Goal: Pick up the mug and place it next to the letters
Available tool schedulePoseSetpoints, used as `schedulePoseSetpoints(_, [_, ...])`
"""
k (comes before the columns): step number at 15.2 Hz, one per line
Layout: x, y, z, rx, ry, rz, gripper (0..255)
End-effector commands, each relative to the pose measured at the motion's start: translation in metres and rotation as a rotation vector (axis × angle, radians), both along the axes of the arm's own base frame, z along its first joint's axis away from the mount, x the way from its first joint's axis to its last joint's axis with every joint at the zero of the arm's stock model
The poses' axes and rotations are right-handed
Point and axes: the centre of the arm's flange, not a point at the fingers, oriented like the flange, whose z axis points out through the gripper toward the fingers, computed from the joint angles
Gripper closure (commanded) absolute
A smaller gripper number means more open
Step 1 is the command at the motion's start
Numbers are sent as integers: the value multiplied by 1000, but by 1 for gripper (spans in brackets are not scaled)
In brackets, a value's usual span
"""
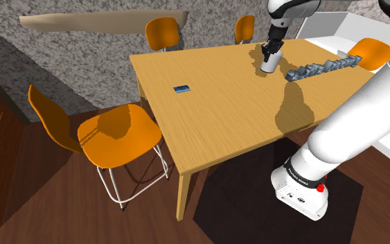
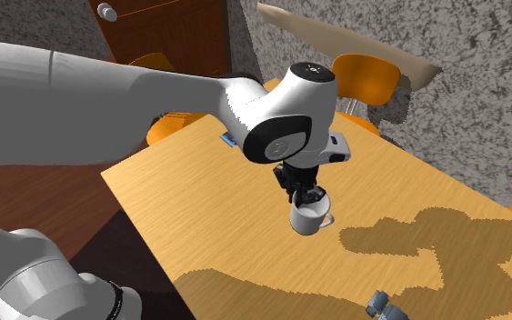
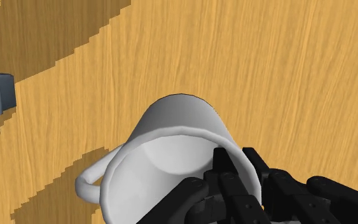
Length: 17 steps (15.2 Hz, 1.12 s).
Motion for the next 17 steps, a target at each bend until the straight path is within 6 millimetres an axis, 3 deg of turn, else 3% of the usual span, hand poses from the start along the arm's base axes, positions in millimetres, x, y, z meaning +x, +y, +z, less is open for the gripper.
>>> schedulePoseSetpoints(1, [-1,2,11,0,0,0,255])
schedulePoseSetpoints(11, [-1,2,62,0,0,0,255])
schedulePoseSetpoints(17, [-63,-47,62,0,0,0,255])
